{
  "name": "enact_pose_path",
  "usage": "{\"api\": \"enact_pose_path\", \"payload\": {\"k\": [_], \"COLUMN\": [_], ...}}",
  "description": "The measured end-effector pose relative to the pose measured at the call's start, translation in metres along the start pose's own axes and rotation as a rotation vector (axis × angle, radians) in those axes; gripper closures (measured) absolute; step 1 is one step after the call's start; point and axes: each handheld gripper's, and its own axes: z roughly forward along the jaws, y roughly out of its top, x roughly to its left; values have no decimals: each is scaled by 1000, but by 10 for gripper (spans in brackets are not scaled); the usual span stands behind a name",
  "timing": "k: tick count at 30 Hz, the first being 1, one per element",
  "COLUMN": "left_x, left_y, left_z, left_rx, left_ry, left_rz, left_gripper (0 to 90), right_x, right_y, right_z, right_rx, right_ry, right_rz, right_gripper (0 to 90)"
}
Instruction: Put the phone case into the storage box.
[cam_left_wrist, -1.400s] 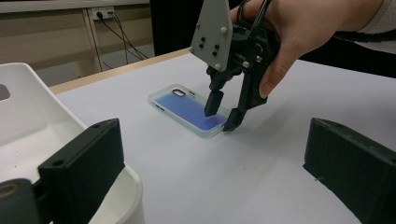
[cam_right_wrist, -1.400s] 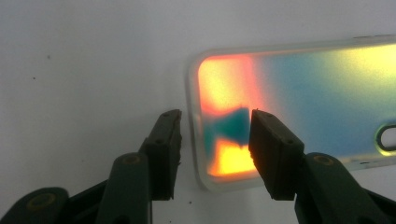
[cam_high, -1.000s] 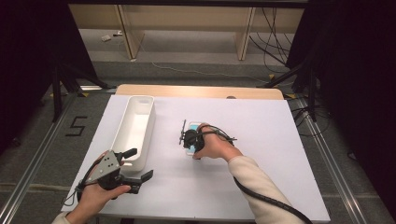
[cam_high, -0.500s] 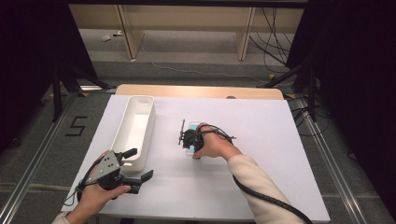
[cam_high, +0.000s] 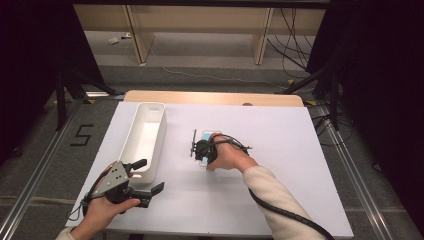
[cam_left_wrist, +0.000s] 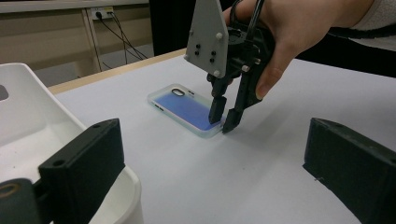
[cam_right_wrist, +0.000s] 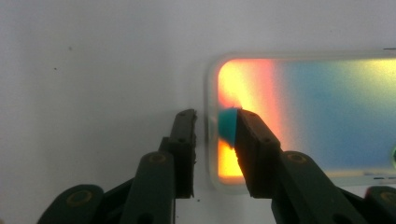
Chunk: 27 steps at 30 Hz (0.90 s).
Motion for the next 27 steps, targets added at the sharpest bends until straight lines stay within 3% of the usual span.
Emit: {"api": "enact_pose_path", "payload": {"k": [8, 13, 18, 19, 21, 27], "left_x": [0, 0, 0, 0, 0, 0], "left_y": [0, 0, 0, 0, 0, 0], "left_z": [0, 0, 0, 0, 0, 0], "left_rx": [0, 0, 5, 5, 0, 5], "left_ry": [0, 0, 5, 4, 1, 4], "left_rz": [-1, -1, 0, 0, -2, -1], "left_gripper": [43, 43, 43, 43, 43, 44], "right_x": [1, 3, 5, 4, 4, 4], "right_y": [2, 2, 4, 4, 5, 5], "right_z": [0, 0, 0, 1, 0, 0], "right_rx": [-11, 15, 29, 12, 25, 23], "right_ry": [-13, -14, -35, -36, -42, -39], "right_rz": [-41, -17, -35, -64, -76, -79], "right_gripper": [761, 783, 814, 822, 831, 855]}}
